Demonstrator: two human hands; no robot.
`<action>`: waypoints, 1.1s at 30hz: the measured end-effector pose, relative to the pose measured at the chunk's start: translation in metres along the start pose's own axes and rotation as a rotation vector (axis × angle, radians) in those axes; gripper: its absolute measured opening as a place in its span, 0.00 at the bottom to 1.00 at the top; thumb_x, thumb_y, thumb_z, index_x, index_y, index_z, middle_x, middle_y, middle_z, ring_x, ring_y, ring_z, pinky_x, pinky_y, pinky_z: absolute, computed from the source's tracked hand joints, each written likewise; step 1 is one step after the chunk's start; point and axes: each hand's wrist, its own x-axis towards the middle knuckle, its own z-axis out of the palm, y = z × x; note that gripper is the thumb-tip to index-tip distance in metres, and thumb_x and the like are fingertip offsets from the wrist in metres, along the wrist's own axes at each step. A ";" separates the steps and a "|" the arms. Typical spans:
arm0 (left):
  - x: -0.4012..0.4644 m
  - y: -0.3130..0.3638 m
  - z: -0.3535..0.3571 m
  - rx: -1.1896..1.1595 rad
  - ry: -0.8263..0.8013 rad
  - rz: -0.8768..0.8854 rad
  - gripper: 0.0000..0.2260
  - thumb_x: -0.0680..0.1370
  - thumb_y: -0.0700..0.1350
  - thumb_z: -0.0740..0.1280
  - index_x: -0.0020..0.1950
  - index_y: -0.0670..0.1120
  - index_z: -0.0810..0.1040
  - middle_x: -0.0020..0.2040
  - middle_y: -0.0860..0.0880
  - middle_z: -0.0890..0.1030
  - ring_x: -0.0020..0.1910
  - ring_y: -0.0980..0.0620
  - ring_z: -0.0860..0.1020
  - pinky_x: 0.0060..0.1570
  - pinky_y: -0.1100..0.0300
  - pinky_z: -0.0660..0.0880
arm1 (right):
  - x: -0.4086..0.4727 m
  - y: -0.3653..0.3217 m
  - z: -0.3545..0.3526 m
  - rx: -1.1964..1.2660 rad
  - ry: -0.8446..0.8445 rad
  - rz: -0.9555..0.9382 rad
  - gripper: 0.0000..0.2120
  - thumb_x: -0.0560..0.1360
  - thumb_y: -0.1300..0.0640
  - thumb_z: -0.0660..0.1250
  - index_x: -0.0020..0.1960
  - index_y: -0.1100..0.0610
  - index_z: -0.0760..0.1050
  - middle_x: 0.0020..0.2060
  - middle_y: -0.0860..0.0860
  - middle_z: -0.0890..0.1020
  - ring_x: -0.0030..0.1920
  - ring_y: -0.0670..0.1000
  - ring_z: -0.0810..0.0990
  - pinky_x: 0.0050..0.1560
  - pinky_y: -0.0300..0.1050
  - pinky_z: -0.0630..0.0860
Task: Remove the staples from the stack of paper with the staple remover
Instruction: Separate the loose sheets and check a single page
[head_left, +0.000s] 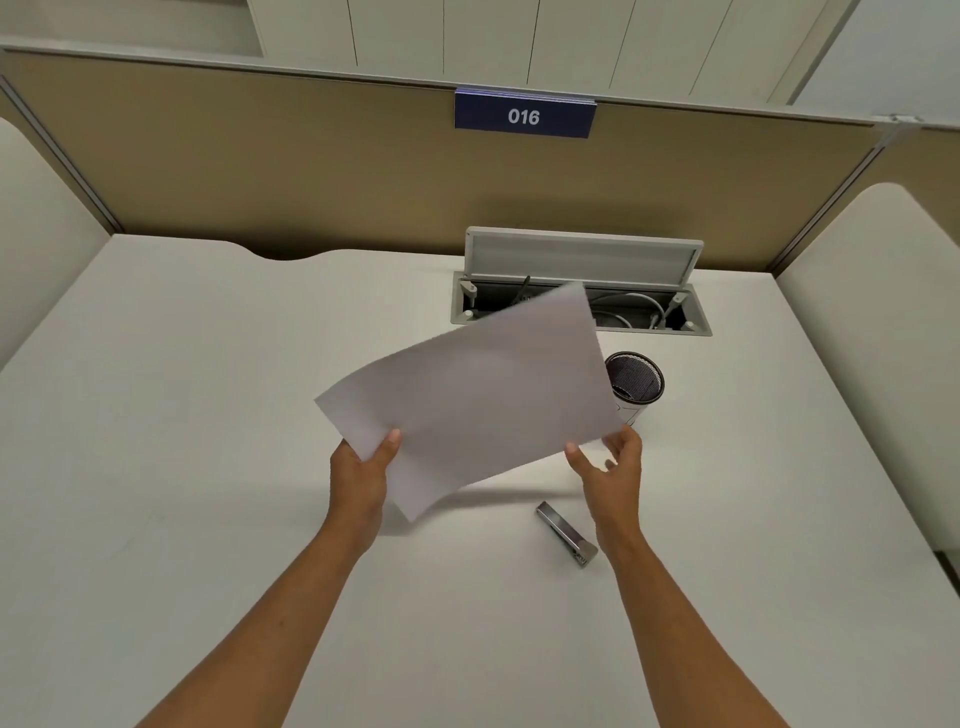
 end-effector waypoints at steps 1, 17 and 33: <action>-0.003 0.001 0.002 -0.057 -0.012 -0.021 0.10 0.78 0.42 0.70 0.57 0.53 0.79 0.53 0.52 0.85 0.53 0.50 0.82 0.53 0.53 0.77 | -0.002 -0.001 0.001 0.074 0.025 0.044 0.31 0.71 0.60 0.75 0.67 0.48 0.64 0.62 0.44 0.74 0.62 0.44 0.73 0.58 0.39 0.68; -0.040 -0.021 0.013 -0.222 -0.108 -0.251 0.17 0.77 0.41 0.70 0.65 0.51 0.75 0.59 0.51 0.83 0.56 0.49 0.82 0.48 0.51 0.80 | -0.050 -0.003 0.041 0.339 -0.232 0.430 0.14 0.78 0.67 0.63 0.63 0.61 0.74 0.58 0.57 0.82 0.58 0.58 0.80 0.53 0.53 0.80; -0.040 -0.059 -0.002 -0.232 -0.031 -0.396 0.11 0.77 0.34 0.69 0.56 0.47 0.79 0.53 0.51 0.84 0.52 0.52 0.82 0.47 0.58 0.79 | -0.044 0.006 0.002 -0.532 -0.015 0.120 0.09 0.76 0.52 0.67 0.52 0.56 0.77 0.36 0.46 0.82 0.42 0.50 0.82 0.45 0.48 0.78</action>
